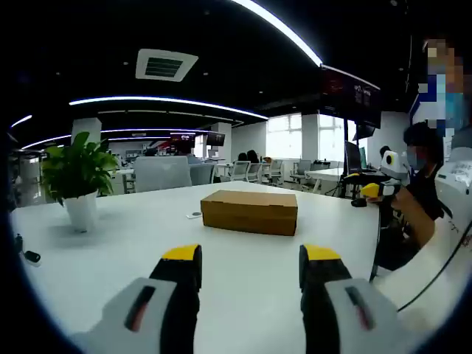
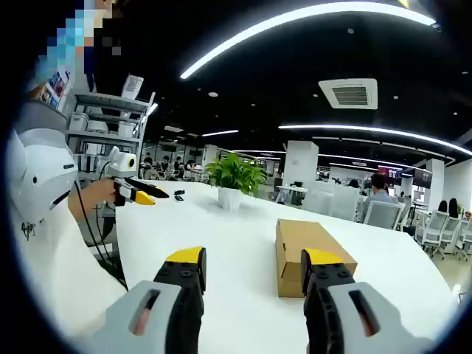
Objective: Operate the shoe box by opening the lid, removing the specified soft item, and placing it in the target area until the item is outside and the box remains undamaged.
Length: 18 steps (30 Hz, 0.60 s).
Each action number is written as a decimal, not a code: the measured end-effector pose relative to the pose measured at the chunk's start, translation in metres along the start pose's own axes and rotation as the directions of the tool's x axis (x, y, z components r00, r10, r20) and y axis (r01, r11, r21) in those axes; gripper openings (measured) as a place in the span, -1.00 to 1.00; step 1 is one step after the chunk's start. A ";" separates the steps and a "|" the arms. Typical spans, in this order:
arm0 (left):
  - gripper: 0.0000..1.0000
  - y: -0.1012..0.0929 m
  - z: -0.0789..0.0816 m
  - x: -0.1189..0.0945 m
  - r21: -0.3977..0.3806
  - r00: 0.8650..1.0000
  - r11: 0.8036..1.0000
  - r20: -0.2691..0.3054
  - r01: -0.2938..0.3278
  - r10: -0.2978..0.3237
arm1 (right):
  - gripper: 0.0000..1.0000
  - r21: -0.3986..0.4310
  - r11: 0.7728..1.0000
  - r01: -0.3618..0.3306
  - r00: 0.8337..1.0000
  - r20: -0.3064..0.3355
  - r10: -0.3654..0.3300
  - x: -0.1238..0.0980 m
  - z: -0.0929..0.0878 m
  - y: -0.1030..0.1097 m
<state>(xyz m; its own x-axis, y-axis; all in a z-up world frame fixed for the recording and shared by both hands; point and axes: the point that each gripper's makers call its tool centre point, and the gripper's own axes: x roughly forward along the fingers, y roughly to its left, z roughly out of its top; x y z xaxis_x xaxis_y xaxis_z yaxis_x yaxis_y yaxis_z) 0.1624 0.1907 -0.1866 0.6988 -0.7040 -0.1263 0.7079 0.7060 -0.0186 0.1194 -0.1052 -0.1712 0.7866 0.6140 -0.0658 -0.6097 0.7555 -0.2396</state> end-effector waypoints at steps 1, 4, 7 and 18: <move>0.07 0.000 0.000 0.000 -0.001 1.000 1.000 0.000 0.001 -0.001 | -0.08 -0.007 1.000 0.001 1.000 -0.002 -0.001 0.000 0.000 0.000; 0.04 -0.003 0.000 0.001 -0.002 1.000 1.000 0.001 0.009 -0.009 | -0.09 -0.033 0.999 0.012 1.000 0.001 -0.012 -0.001 0.001 -0.001; 0.03 -0.003 0.000 0.001 0.015 1.000 1.000 -0.001 0.004 -0.004 | -0.07 -0.016 1.000 0.012 1.000 0.023 -0.012 -0.003 0.005 -0.001; 0.11 -0.004 0.007 -0.002 -0.012 1.000 1.000 0.027 0.013 -0.012 | 0.24 0.104 0.994 0.020 0.997 0.071 -0.027 -0.008 0.015 -0.002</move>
<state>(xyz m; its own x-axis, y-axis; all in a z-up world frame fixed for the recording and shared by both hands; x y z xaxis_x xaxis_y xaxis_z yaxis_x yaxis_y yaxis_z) 0.1588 0.1881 -0.1793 0.6925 -0.7145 -0.0997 0.7155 0.6979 -0.0322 0.1132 -0.1079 -0.1557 0.7939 0.6080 0.0094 -0.6011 0.7870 -0.1388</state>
